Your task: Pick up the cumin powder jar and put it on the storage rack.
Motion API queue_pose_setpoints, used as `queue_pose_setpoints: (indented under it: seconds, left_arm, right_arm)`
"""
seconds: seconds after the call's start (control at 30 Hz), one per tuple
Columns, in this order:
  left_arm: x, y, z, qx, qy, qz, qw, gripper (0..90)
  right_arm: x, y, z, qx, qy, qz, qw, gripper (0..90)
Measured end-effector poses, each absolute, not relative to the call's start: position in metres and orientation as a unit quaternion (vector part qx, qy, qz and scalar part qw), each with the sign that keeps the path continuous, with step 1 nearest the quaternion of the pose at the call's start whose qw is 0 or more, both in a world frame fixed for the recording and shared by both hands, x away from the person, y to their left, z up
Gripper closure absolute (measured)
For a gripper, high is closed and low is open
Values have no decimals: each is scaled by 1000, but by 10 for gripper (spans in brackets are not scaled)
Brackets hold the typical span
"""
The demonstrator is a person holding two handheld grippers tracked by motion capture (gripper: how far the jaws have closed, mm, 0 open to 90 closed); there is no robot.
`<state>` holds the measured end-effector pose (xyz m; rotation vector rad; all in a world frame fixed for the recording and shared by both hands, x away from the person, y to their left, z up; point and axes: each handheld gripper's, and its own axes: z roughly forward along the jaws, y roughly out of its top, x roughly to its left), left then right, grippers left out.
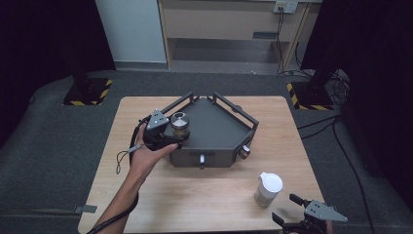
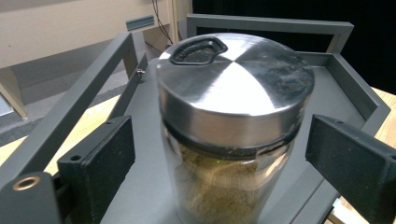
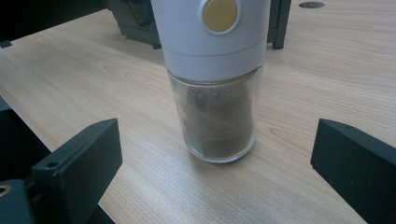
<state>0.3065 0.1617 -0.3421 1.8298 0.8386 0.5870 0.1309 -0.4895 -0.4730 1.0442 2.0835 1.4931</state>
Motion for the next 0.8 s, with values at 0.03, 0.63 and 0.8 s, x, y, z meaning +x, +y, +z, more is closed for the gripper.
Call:
queue_pose_setpoints:
  seconds: [0.03,0.63,0.8]
  left_arm:
    - [306,162,-342,757,346,243,498,69]
    - [289,170,-339,755,336,259,500,69]
    - [284,173,-340,756,337,261,496,69]
  right_arm:
    - [131,-490,-473,371,739,530,186,23]
    - [130,-490,-472,370,738,533,187,21]
    - [129,-490,-472,369,738,533,187,20]
